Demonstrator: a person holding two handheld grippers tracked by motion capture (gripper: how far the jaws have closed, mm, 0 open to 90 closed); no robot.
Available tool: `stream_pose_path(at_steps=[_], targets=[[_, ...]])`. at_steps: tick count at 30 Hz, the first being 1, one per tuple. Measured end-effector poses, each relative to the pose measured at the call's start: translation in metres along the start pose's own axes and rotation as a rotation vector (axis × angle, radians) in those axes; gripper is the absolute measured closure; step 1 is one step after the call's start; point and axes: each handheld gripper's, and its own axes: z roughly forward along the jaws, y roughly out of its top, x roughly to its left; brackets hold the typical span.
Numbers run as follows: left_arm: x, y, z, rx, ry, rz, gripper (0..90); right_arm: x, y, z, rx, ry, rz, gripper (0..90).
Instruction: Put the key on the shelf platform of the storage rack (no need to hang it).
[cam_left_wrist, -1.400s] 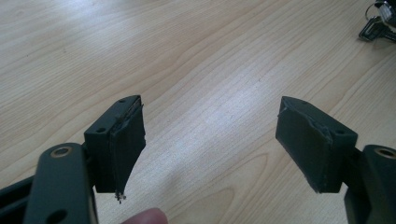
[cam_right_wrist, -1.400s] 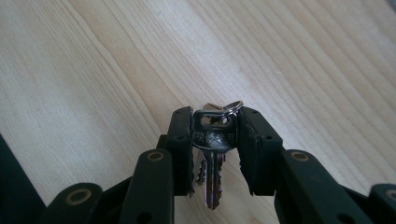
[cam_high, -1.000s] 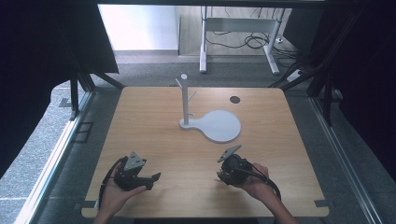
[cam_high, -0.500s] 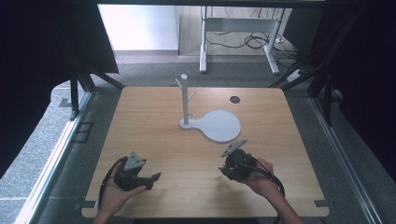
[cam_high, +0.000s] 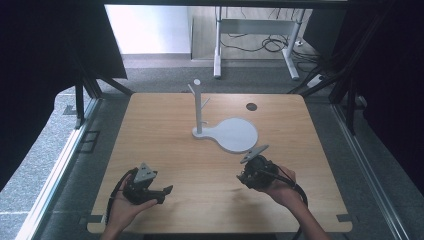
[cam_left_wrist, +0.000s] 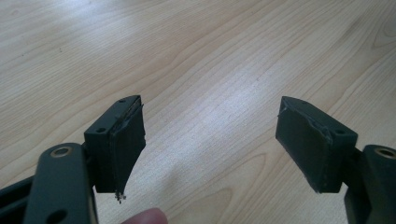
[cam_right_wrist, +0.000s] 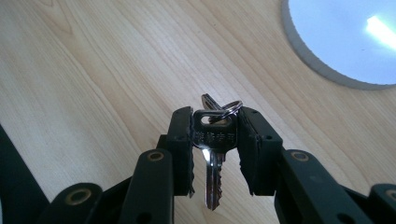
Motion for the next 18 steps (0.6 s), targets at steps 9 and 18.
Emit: stream_pose_path(at_steps=[9,18], targets=[[0.0,0.0,0.0,0.0,0.0,0.0,24.2,-0.009,0.006,-0.005,-0.013,-0.009,0.008,67.7],[0.001,0.0,0.0,-0.001,0.001,-0.006,24.2,-0.019,0.012,-0.001,-0.007,-0.004,0.02,67.7]])
